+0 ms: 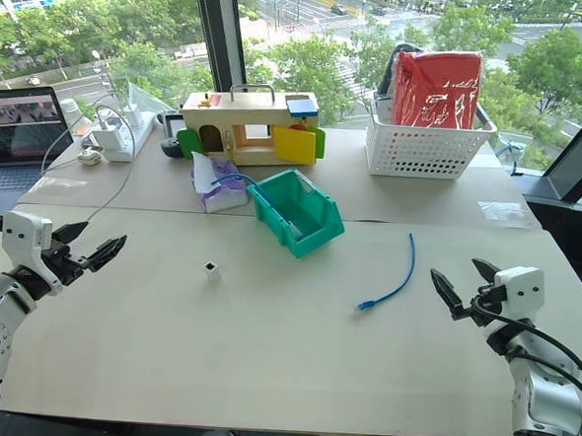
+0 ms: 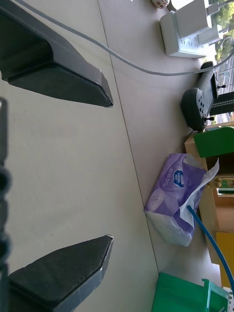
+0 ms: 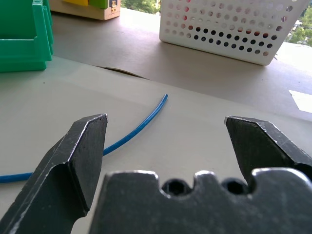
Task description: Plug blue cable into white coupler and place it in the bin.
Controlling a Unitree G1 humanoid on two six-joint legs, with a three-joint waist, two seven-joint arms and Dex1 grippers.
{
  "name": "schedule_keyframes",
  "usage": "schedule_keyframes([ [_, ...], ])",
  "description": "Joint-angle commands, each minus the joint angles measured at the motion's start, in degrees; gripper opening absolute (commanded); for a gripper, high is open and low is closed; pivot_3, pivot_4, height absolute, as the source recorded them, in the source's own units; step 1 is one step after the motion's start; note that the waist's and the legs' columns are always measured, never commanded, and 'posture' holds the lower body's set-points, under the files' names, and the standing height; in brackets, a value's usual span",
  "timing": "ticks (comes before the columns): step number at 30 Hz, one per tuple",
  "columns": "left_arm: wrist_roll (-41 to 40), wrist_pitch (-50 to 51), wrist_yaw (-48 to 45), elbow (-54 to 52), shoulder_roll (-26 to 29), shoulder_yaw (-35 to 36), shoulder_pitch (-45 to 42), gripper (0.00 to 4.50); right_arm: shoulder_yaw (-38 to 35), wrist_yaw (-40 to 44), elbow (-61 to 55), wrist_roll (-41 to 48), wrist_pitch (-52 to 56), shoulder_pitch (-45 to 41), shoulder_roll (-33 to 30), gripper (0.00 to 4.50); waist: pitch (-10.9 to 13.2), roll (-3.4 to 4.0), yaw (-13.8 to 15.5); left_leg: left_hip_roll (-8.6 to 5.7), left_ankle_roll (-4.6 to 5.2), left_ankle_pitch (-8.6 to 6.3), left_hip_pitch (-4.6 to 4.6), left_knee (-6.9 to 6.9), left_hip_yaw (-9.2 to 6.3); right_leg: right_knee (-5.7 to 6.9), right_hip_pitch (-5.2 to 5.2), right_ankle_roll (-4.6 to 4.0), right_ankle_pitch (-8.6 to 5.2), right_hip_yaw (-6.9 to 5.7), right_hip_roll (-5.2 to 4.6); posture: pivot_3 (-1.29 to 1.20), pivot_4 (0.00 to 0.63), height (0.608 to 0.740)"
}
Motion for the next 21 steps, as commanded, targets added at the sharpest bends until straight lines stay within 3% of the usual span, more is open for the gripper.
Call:
schedule_keyframes([
  [1, 0.3, -2.6, -1.4, 0.8, 0.0, 0.4, -1.8, 4.5, -1.8, -0.5, -2.2, 0.4, -1.0, -0.9, -1.3, 4.45, 0.0, 0.0, 0.0, 0.0, 0.0, 0.0, 0.0, 0.0, 0.0, 0.0, 0.0, 0.0, 0.0, 0.0, 0.0, 0.0, 0.15, 0.74],
  [6, -2.7, -1.1, -8.2, -0.5, 2.3, 0.3, -3.7, 4.5, 1.6, 4.1, -8.8, 2.8, 9.0, -4.2, -6.8, 4.45, 0.0, 0.0, -0.2, -0.01, -0.01, 0.0, -0.02, 0.04, 0.0, 0.01, -0.01, 0.0, 0.0, 0.0, 0.0, 0.0, 0.15, 0.74],
  [13, -10.5, 10.5, -24.5, -9.4, 10.8, -1.6, 0.2, 4.5, 10.8, 15.0, -22.4, 10.5, 25.7, -12.0, -14.6, 4.45, 0.1, -0.05, -0.3, 0.04, 0.0, 0.0, -0.05, -0.02, 0.0, 0.0, -0.05, 0.08, -0.07, 0.0, 0.03, 0.0, 0.15, 0.74],
  [21, -13.6, 16.8, -27.1, -18.4, 11.0, -2.6, 4.0, 4.5, 18.1, 19.4, -28.7, 8.3, 30.7, -11.8, -17.3, 4.45, 0.2, -0.29, 0.5, 0.05, 0.0, 0.0, -0.2, 0.01, -0.02, -0.05, -0.14, 0.08, -0.07, -0.05, 0.02, 0.0, 0.15, 0.74],
])
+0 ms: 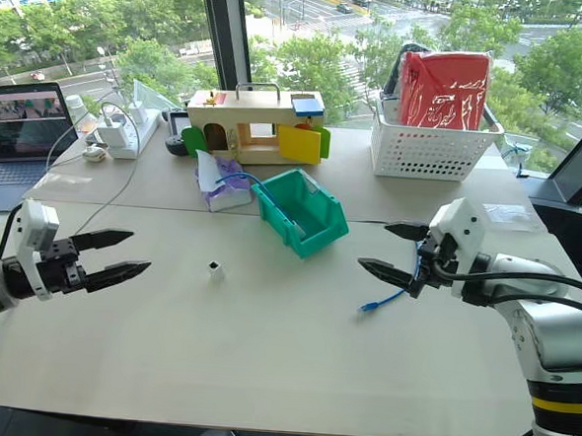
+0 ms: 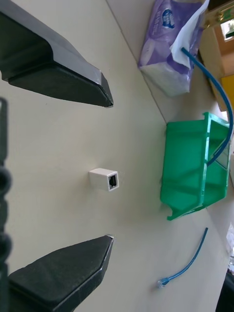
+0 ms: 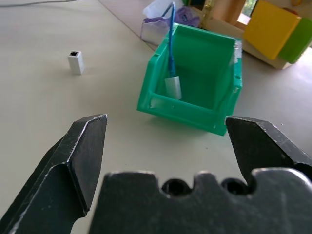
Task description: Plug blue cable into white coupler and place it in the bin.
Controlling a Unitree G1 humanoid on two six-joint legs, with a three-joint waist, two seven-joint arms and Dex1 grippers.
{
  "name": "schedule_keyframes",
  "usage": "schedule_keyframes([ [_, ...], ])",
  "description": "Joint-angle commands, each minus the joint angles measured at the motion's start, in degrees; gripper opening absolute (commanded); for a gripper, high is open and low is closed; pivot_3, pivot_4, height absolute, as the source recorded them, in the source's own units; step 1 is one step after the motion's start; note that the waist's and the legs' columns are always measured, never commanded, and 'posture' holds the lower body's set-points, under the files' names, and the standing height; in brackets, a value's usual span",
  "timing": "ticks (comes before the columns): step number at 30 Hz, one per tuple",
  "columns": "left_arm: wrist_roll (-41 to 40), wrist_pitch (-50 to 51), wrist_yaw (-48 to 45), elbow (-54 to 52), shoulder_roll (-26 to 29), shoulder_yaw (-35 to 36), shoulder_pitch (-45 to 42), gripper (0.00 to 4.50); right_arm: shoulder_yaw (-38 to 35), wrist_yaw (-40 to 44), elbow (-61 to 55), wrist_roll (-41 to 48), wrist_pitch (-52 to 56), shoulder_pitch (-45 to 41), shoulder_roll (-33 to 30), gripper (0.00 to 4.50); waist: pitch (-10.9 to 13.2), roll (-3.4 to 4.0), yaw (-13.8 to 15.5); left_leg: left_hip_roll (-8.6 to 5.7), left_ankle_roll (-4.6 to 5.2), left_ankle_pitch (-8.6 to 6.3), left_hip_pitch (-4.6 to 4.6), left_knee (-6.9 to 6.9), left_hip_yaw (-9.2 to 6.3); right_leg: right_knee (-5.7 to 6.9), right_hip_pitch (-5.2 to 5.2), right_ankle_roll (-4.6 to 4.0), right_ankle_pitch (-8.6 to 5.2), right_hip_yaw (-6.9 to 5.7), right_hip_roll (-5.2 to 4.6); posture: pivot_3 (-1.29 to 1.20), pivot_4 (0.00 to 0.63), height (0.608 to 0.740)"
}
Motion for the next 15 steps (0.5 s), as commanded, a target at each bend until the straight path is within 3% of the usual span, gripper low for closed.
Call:
schedule_keyframes([
  [1, -3.2, 2.4, -1.6, -6.3, 0.7, 0.1, 0.8, 4.5, 3.0, 3.5, -4.0, -2.8, 0.1, 2.2, -3.7, 4.45, 0.0, -0.05, 0.2, 0.0, 0.0, 0.0, -0.01, 0.0, 0.0, 0.0, 0.0, -0.04, 0.02, 0.0, 0.0, 0.0, 0.15, 0.74],
  [9, -9.8, 12.2, -3.7, -16.7, 4.3, -5.5, -5.9, 4.5, 6.5, 8.6, 5.4, -13.1, -11.6, 3.5, -7.5, 4.45, 0.1, -0.2, 0.4, 0.01, 0.01, -0.01, 0.0, 0.06, 0.01, 0.03, -0.03, 0.06, -0.04, -0.01, 0.0, 0.0, 0.15, 0.74],
  [15, -10.2, 16.0, -4.1, -18.4, 4.9, -11.6, -13.1, 4.5, 11.4, 12.4, 20.4, -19.6, -23.6, -2.1, -3.4, 4.45, 0.2, -0.23, -0.4, 0.01, 0.01, 0.0, 0.0, 0.1, 0.01, 0.03, 0.0, 0.24, -0.14, -0.01, 0.0, 0.0, 0.15, 0.74],
])
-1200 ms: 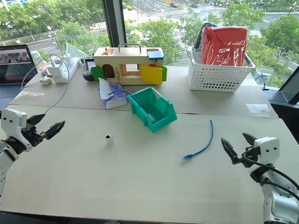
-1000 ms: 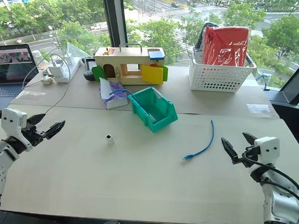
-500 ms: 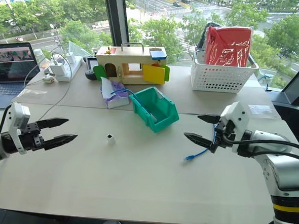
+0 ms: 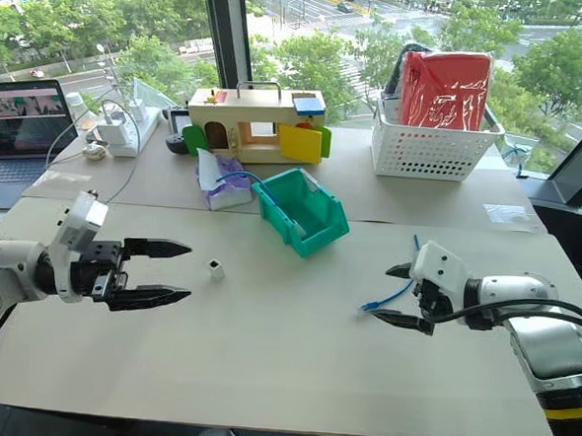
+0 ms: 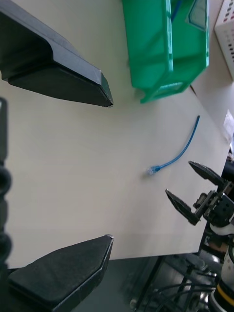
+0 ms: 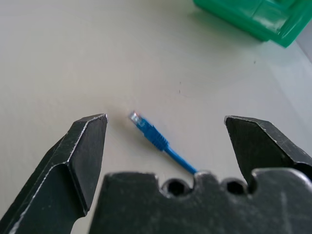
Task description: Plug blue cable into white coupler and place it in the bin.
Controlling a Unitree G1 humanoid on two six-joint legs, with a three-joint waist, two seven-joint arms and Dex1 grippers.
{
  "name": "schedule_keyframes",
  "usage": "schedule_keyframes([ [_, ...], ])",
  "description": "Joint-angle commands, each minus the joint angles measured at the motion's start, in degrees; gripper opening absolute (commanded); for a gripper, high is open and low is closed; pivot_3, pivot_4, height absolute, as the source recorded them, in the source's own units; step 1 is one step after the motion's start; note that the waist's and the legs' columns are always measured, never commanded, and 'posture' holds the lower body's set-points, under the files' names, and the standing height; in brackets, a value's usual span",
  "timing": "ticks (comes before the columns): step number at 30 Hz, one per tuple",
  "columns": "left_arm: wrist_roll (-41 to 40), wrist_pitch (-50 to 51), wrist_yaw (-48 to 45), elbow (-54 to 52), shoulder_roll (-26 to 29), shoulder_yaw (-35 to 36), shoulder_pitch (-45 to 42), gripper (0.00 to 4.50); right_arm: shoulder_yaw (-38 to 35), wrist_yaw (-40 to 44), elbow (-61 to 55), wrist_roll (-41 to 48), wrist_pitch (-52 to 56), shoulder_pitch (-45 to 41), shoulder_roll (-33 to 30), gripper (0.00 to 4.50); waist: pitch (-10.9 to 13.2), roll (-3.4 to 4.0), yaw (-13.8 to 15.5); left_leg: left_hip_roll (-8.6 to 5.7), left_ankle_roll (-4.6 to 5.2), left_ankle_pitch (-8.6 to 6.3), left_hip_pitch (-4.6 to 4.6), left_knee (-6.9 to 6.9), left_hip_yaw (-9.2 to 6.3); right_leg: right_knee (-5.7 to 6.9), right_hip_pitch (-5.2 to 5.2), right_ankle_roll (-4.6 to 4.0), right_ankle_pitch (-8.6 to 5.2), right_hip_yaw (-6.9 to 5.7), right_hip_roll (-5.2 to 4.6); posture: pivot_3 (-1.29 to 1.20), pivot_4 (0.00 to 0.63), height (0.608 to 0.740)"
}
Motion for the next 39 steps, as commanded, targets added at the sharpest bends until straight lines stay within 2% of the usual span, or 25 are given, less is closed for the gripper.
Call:
schedule_keyframes([
  [1, -0.6, 1.5, -1.1, -2.2, 1.2, -2.4, -2.9, 4.5, 2.4, 2.8, 8.0, -3.5, -8.2, -3.2, 2.0, 4.45, 0.0, 0.01, -0.3, -0.01, 0.0, 0.0, 0.0, 0.0, 0.0, 0.0, 0.0, 0.0, 0.0, 0.0, 0.0, 0.0, 0.15, 0.74],
  [5, 0.0, 1.6, -2.0, -2.2, 1.2, -4.2, -5.2, 4.5, 5.0, 4.6, 19.5, -6.7, -16.0, -7.0, 5.8, 4.45, 0.0, -0.01, -0.4, -0.01, 0.0, 0.0, 0.0, -0.01, 0.0, -0.01, -0.01, -0.08, 0.04, 0.01, 0.0, 0.0, 0.15, 0.74],
  [8, 1.1, 1.4, -2.2, -2.0, 1.5, -5.0, -5.1, 4.5, 6.3, 7.2, 24.9, -7.8, -18.7, -8.5, 7.6, 3.74, 0.0, -0.02, -0.7, 0.01, -0.02, 0.01, 0.05, 0.0, 0.0, 0.0, 0.03, -0.28, 0.16, 0.01, 0.01, 0.0, 0.15, 0.74],
  [13, 1.7, 1.5, -2.6, -2.7, 2.5, -4.7, -3.6, 4.5, 6.1, 11.3, 27.2, -6.7, -18.4, -8.9, 8.7, 2.01, 0.0, -0.06, -0.7, 0.0, -0.03, 0.02, 0.22, 0.01, 0.0, 0.02, 0.19, -0.24, 0.15, 0.01, 0.01, 0.0, 0.15, 0.74],
  [19, 3.4, 1.0, -2.4, -2.8, 2.1, -6.4, -4.4, 4.5, 6.4, 14.3, 20.9, -5.0, -14.4, -7.6, 8.9, 0.01, 0.0, -0.06, -0.4, 0.0, -0.03, 0.02, 0.2, 0.02, 0.0, 0.06, 0.18, -0.22, 0.13, 0.01, 0.01, 0.0, 0.15, 0.74],
  [21, 3.6, 1.3, -1.6, -3.2, 1.2, -7.4, -5.2, 4.5, 6.6, 14.8, 16.4, -4.4, -11.4, -7.2, 8.6, 0.01, 0.0, -0.06, -0.3, 0.0, -0.02, 0.01, 0.17, 0.02, -0.01, 0.05, 0.16, -0.23, 0.13, 0.01, 0.01, 0.0, 0.15, 0.74],
  [25, 5.7, 1.5, 1.8, -6.0, -2.4, -12.3, -6.2, 4.5, 9.8, 13.7, -2.7, -2.9, 2.8, -4.9, 8.1, 0.01, 0.0, -0.05, -0.4, 0.0, -0.02, 0.01, 0.11, 0.02, -0.01, 0.08, 0.1, -0.26, 0.15, 0.01, 0.01, 0.0, 0.15, 0.74],
  [30, 11.0, -0.6, 3.7, -6.8, -5.0, -18.0, -6.3, 4.5, 14.2, 9.5, -15.8, -2.3, 14.0, -3.7, 11.5, 0.01, 0.0, -0.05, -0.1, -0.01, -0.03, 0.01, 0.06, 0.06, -0.02, 0.12, 0.07, -0.24, 0.14, 0.0, 0.01, 0.0, 0.15, 0.74],
  [34, 17.1, -4.2, 2.3, -6.8, -5.2, -24.3, -6.1, 4.5, 18.8, 6.1, -18.3, -4.1, 18.1, -5.2, 15.8, 0.01, 0.1, -0.05, -0.1, -0.01, -0.03, 0.01, 0.04, 0.09, -0.03, 0.09, 0.06, -0.22, 0.13, 0.0, 0.01, 0.0, 0.15, 0.74],
  [39, 24.4, -9.2, 0.8, -3.8, -5.3, -30.1, -5.6, 4.5, 22.4, 4.5, -15.4, -6.7, 19.3, -7.5, 17.4, 0.01, 0.0, -0.05, 0.1, -0.02, -0.03, 0.02, 0.02, 0.09, -0.03, 0.09, 0.03, -0.23, 0.13, 0.0, 0.01, 0.0, 0.15, 0.74],
])
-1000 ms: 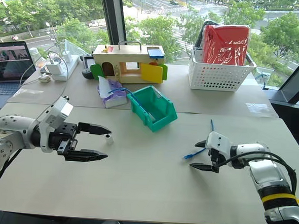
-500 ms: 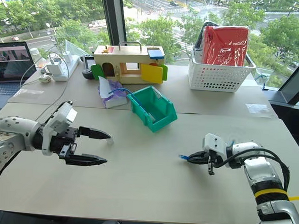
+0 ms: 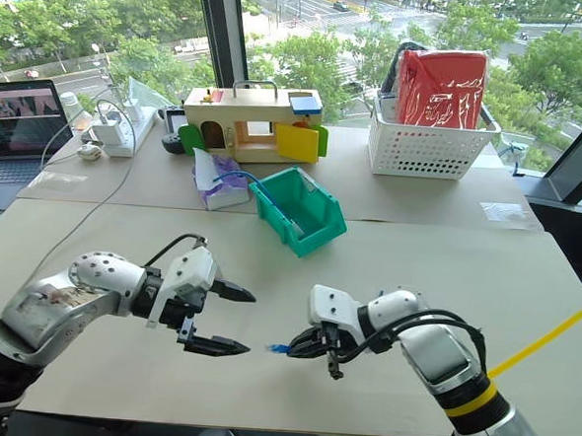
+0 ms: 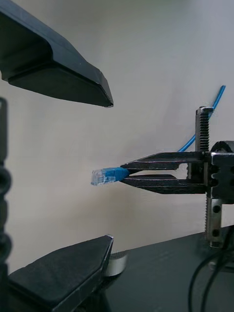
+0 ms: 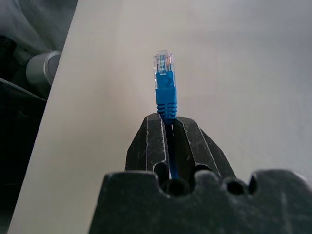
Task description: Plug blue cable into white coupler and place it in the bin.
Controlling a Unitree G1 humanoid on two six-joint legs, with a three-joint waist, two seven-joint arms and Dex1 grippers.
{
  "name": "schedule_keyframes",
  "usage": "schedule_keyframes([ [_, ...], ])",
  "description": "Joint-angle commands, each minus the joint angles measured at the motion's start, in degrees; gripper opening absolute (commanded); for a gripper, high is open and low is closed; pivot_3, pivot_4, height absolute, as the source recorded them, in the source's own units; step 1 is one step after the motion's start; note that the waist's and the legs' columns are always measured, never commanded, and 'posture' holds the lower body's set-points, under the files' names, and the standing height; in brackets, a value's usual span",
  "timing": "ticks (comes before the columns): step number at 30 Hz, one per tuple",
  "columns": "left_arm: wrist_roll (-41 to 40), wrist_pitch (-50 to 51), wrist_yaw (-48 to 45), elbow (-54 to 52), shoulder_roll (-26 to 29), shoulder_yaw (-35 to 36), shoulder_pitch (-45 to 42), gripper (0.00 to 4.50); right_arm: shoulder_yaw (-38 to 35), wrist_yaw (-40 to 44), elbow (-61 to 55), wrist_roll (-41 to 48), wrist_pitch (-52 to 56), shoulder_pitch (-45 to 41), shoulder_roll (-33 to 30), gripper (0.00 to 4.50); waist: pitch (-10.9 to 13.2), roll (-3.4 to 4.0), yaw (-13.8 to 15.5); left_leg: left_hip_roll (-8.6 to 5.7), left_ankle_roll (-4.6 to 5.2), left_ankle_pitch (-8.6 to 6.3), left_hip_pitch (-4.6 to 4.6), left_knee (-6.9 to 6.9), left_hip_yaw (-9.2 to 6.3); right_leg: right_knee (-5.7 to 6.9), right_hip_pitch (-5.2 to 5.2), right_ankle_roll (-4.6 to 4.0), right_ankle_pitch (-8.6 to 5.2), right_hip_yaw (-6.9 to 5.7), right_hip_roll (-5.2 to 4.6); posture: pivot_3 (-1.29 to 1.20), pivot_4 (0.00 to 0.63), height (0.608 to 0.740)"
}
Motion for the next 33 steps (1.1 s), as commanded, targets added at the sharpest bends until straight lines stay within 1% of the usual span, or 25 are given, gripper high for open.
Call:
schedule_keyframes([
  [1, 5.0, -4.1, -1.1, 1.2, -0.2, -3.1, -0.2, 4.5, 1.9, -1.2, 1.5, -2.3, 0.4, -2.2, 0.7, 0.01, 0.0, 0.0, 0.0, 0.0, 0.0, 0.0, 0.0, 0.0, 0.0, 0.0, 0.0, 0.0, 0.0, 0.0, 0.0, 0.0, 0.15, 0.74],
  [6, 11.4, -7.2, -0.4, 3.3, -1.5, -6.6, -1.1, 4.5, 4.6, -4.1, 8.3, -5.9, -1.2, -4.1, 3.9, 0.01, 0.0, -0.06, -0.4, 0.01, 0.0, 0.0, 0.06, 0.0, 0.0, 0.02, 0.02, 0.01, 0.0, 0.0, 0.01, 0.0, 0.15, 0.74],
  [9, 14.2, -8.0, 0.6, 4.3, -2.8, -7.6, -1.3, 4.5, 4.9, -4.6, 8.7, -6.1, -0.4, -4.5, 5.4, 0.01, -0.1, -0.13, -0.6, 0.04, 0.0, 0.0, 0.23, 0.0, 0.0, 0.28, 0.04, 0.22, -0.17, 0.01, 0.04, 0.0, 0.15, 0.74],
  [11, 15.4, -7.6, 1.4, 4.7, -3.9, -7.7, -1.5, 4.5, 4.8, -5.6, 7.6, -6.3, -0.2, -4.4, 6.5, 0.01, -0.1, -0.13, -0.7, 0.07, 0.01, 0.01, 0.34, 0.0, 0.0, 0.46, 0.05, 0.22, -0.21, 0.02, 0.08, 0.0, 0.15, 0.74],
  [13, 16.1, -7.3, 1.8, 4.9, -4.8, -7.5, -1.6, 4.5, 4.3, -5.1, 5.9, -4.5, 2.3, -4.1, 7.2, 0.01, -0.1, -0.14, -0.7, 0.12, 0.01, 0.01, 0.39, 0.0, 0.0, 0.53, 0.06, 0.21, -0.21, 0.03, 0.14, 0.0, 0.15, 0.74],
  [15, 16.4, -7.2, 1.7, 5.0, -5.2, -7.2, -1.6, 4.5, 3.3, -5.6, 5.0, -3.5, 4.3, -3.9, 7.9, 0.95, -0.1, -0.14, -0.8, 0.13, 0.01, 0.01, 0.4, 0.0, 0.0, 0.58, 0.04, 0.2, -0.22, 0.05, 0.17, 0.0, 0.15, 0.74],
  [16, 16.5, -7.2, 1.6, 5.0, -5.3, -7.0, -1.6, 4.5, 3.1, -5.4, 4.5, -3.4, 4.9, -4.0, 7.5, 1.1, -0.1, -0.13, -0.7, 0.13, 0.01, 0.01, 0.39, 0.0, -0.01, 0.58, 0.03, 0.19, -0.22, 0.05, 0.17, 0.0, 0.15, 0.74],
  [17, 16.6, -7.2, 1.5, 5.1, -5.4, -6.9, -1.6, 4.5, 3.2, -5.2, 4.1, -3.8, 4.3, -4.1, 6.8, 1.41, -0.1, -0.13, -0.7, 0.13, 0.01, 0.01, 0.38, 0.0, -0.01, 0.58, 0.03, 0.18, -0.22, 0.05, 0.17, 0.0, 0.15, 0.74],
  [19, 15.8, -6.6, 1.1, 5.2, -5.7, -6.3, -1.4, 4.5, 2.5, -5.3, 2.9, -3.8, 4.4, -4.5, 5.9, 2.17, -0.1, -0.13, -0.5, 0.13, 0.01, 0.01, 0.34, 0.0, -0.02, 0.58, 0.01, 0.18, -0.22, 0.05, 0.17, 0.0, 0.15, 0.74],
  [20, 15.0, -6.1, 0.7, 5.4, -5.8, -5.8, -1.1, 4.5, 1.7, -5.0, 1.6, -3.3, 4.6, -4.8, 5.4, 2.37, -0.1, -0.13, -0.4, 0.12, 0.01, 0.01, 0.32, 0.02, -0.02, 0.57, 0.01, 0.19, -0.22, 0.05, 0.16, 0.0, 0.15, 0.74],
  [24, 15.1, -6.6, -0.3, 6.9, -5.5, -5.4, -1.3, 4.5, -0.5, -6.0, -1.7, -3.3, 3.7, -5.8, 3.3, 3.79, -0.1, -0.13, -0.2, 0.11, 0.0, 0.01, 0.15, 0.11, -0.03, 0.56, -0.09, 0.19, -0.23, 0.04, 0.16, 0.0, 0.15, 0.74],
  [28, 15.6, -6.5, -0.9, 8.5, -6.3, -6.2, -2.3, 4.5, -3.8, -6.5, -4.0, -2.1, 5.3, -6.4, 0.7, 3.79, -0.1, -0.13, -0.2, 0.11, 0.01, 0.01, 0.05, 0.12, -0.04, 0.55, -0.17, 0.19, -0.22, 0.03, 0.16, 0.0, 0.15, 0.74],
  [30, 16.4, -7.0, -1.0, 9.6, -6.8, -7.0, -2.7, 3.97, -5.7, -6.7, -4.7, -1.3, 6.2, -6.7, -0.5, 3.81, -0.1, -0.13, -0.2, 0.1, 0.01, 0.01, 0.03, 0.14, -0.04, 0.55, -0.19, 0.19, -0.22, 0.03, 0.16, 0.0, 0.15, 0.74],
  [31, 17.0, -7.4, -1.1, 10.3, -7.1, -7.5, -3.0, 3.81, -7.0, -7.0, -5.1, -0.8, 6.7, -6.9, -1.1, 3.81, -0.1, -0.14, -0.1, 0.1, 0.01, 0.01, 0.03, 0.14, -0.04, 0.55, -0.2, 0.19, -0.22, 0.03, 0.16, 0.0, 0.15, 0.74],
  [32, 17.3, -7.6, -1.3, 10.9, -7.5, -7.9, -3.3, 3.36, -8.3, -7.5, -5.3, -0.5, 7.3, -7.0, -1.7, 3.81, -0.1, -0.14, -0.1, 0.11, 0.01, 0.01, 0.02, 0.14, -0.04, 0.55, -0.2, 0.19, -0.22, 0.02, 0.16, 0.0, 0.15, 0.74],
  [33, 17.5, -7.7, -1.6, 11.3, -7.8, -8.1, -3.5, 3.03, -9.1, -7.9, -5.4, -0.2, 7.8, -7.2, -2.1, 3.81, -0.1, -0.14, 0.0, 0.1, 0.01, 0.01, 0.01, 0.14, -0.04, 0.54, -0.2, 0.18, -0.22, 0.02, 0.15, 0.0, 0.15, 0.74],
])
